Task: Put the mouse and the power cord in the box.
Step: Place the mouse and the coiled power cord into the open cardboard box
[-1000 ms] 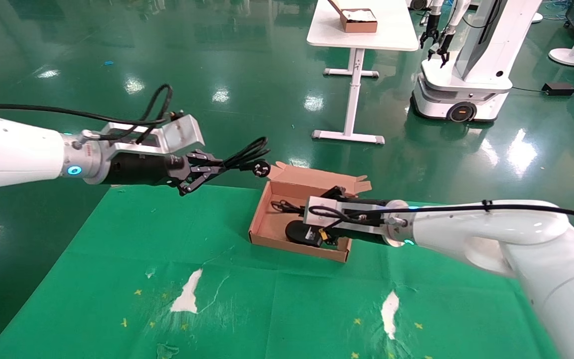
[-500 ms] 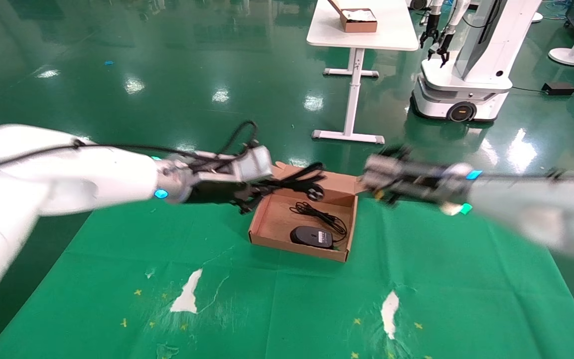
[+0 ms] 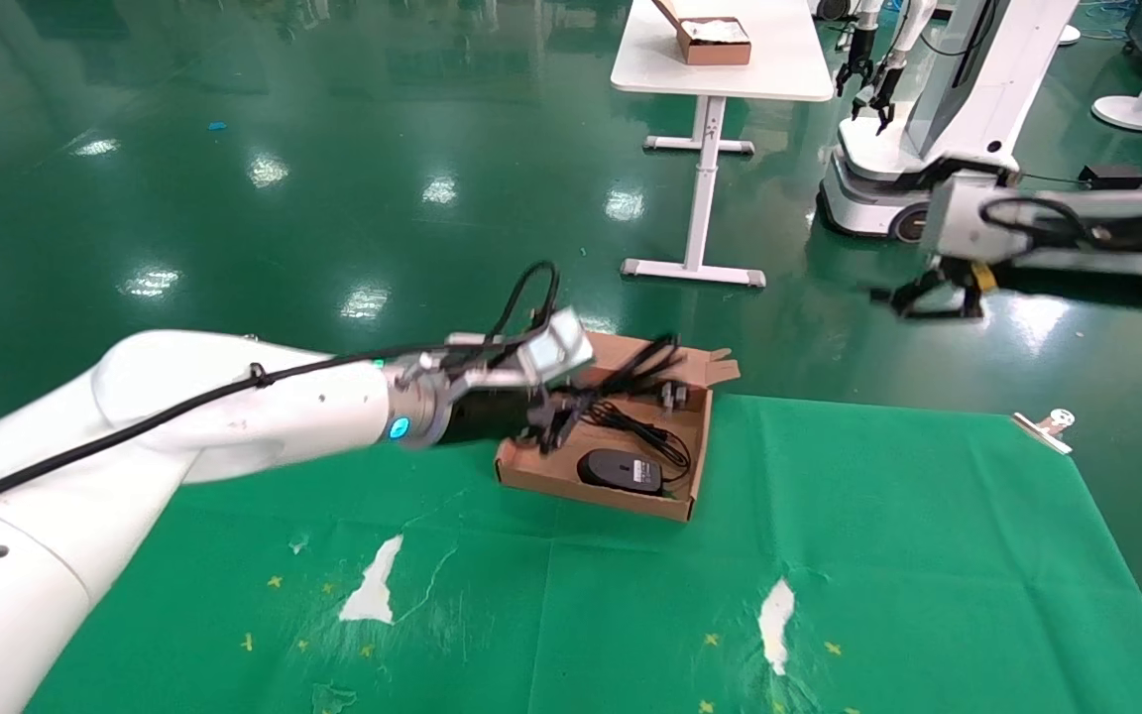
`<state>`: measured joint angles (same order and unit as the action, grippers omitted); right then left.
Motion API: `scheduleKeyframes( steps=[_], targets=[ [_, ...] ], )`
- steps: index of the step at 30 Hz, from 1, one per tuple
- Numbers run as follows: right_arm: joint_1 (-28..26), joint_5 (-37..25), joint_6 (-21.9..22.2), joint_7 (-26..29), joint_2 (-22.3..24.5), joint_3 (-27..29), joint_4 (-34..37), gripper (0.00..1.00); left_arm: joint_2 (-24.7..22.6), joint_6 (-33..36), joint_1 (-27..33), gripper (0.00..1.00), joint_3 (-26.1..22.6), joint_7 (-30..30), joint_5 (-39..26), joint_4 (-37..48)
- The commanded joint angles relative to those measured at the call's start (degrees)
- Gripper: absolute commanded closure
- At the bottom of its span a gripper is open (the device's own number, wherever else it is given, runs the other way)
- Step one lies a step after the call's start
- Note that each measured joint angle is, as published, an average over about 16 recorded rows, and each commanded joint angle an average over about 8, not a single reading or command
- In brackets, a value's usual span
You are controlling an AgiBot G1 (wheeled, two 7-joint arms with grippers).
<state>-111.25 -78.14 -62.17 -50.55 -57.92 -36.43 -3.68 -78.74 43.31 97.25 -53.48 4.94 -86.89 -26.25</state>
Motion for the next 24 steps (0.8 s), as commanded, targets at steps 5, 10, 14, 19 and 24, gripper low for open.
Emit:
scheduleKeyframes(
  steps=[5, 10, 14, 19, 24],
  targets=[
    [-1.43, -0.54, -6.62, 0.34, 1.60, -0.50, 0.68, 0.00, 0.05, -4.39, 0.78, 0.00, -6.55, 7.84, 0.31, -4.70],
    [-1.34, -0.46, -7.77, 0.23, 1.26, -0.46, 1.10, 0.00, 0.06, -5.91, 1.06, 0.00, -9.61, 10.43, 0.78, -6.41],
    [-1.38, -0.45, -8.58, 0.18, 1.26, -0.46, 1.23, 0.00, 0.30, -6.31, 0.90, 0.00, -10.42, 10.98, 1.24, -7.38],
    [0.39, 0.79, -8.93, 2.22, 1.93, 0.25, -1.12, 0.00, 2.36, -4.16, -0.79, 0.00, -8.33, 10.74, 3.35, -9.34],
    [4.37, 3.65, -10.08, 6.98, 3.62, 1.88, -6.66, 0.00, 5.88, -0.20, -3.76, 0.00, -4.43, 10.32, 6.90, -12.57]
  ],
)
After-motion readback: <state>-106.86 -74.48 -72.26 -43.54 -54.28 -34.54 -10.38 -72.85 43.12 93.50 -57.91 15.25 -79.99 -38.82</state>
